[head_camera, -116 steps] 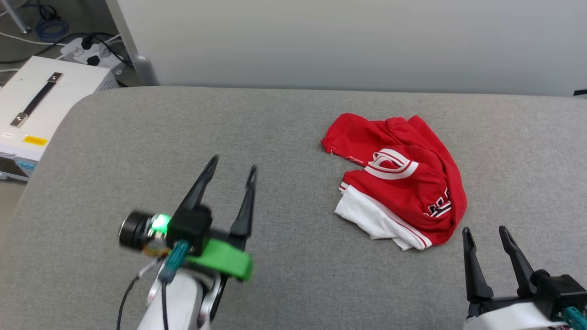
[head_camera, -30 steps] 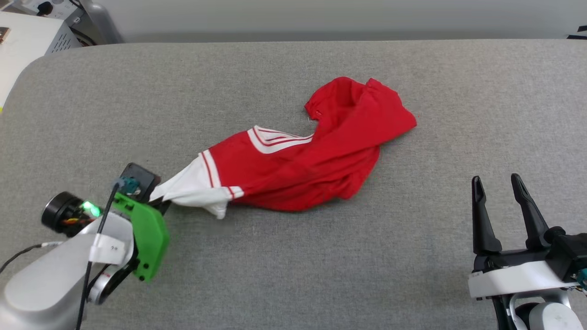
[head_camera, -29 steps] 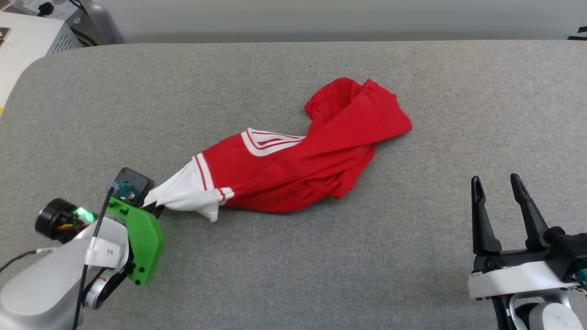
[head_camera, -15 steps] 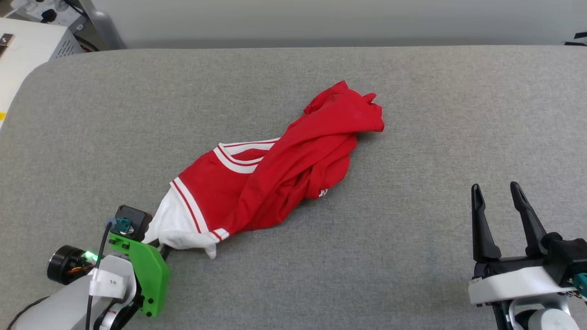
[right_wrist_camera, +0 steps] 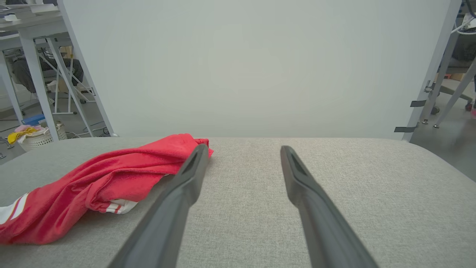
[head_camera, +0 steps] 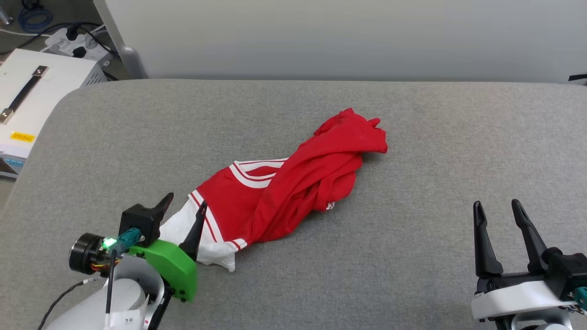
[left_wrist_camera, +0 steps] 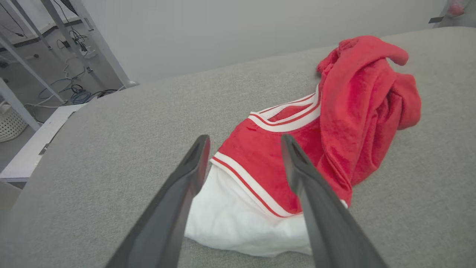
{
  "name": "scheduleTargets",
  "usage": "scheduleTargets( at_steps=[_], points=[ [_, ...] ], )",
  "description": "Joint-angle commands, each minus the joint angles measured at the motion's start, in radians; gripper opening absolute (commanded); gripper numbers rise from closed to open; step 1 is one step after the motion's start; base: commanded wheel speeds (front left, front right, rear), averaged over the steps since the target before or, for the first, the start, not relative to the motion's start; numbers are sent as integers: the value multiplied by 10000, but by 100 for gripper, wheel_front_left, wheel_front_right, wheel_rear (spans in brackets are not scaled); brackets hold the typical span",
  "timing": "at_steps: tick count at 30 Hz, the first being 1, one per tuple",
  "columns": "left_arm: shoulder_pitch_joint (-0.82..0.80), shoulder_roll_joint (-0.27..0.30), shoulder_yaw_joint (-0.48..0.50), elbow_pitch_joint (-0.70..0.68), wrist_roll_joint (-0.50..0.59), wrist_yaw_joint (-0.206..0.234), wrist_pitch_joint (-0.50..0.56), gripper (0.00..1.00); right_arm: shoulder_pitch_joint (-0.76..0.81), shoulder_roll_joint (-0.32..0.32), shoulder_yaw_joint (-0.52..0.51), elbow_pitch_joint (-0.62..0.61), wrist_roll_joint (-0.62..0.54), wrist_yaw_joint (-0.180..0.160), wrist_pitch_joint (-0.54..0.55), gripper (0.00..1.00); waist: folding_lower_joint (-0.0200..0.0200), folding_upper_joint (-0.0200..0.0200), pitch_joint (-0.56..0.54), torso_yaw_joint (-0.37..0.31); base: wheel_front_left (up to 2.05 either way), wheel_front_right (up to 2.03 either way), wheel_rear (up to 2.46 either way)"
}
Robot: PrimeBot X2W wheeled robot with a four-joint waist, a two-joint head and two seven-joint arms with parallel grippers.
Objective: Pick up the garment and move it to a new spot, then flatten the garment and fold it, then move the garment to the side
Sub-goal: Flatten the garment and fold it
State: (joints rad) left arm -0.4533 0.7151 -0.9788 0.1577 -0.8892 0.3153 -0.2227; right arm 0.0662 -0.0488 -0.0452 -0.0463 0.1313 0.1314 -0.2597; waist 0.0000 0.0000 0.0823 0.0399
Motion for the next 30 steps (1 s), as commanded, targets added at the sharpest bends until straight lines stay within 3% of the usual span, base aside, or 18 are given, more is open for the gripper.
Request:
scheduleTargets(
  at_steps=[1,7,13,17,21,26,30],
  points=[
    [275,-76,255,-157,275,340,-204,100,165,-14,-21,-27,-39,-7,-21,100,0,0,-153,97,0,0,0],
    [1284,-680,1991,-845,1704,1729,-384,100,241,-14,-86,-73,-47,-7,-21,100,0,0,-246,78,0,0,0],
    [2973,-1688,4071,-1437,3568,2162,-388,100,332,-14,-196,-100,-55,-7,-21,100,0,0,-284,100,0,0,0],
    [3822,-2380,5080,-1564,4581,1988,-389,100,76,-14,-236,-116,-141,-7,-21,100,0,0,-175,180,0,0,0],
    [4157,-3043,5845,-1680,5318,1514,-389,100,-961,-227,-180,-325,-447,-7,-21,100,0,0,86,363,0,0,0],
    [4056,-3774,6516,-1652,6088,829,-389,100,-3111,-1388,180,-106,-385,-7,-21,100,0,0,636,754,0,0,0],
    [3817,-4280,6894,-1578,6598,343,-390,100,-4940,-2372,1024,1048,76,-7,-21,100,0,0,1110,1117,0,0,0]
  ],
)
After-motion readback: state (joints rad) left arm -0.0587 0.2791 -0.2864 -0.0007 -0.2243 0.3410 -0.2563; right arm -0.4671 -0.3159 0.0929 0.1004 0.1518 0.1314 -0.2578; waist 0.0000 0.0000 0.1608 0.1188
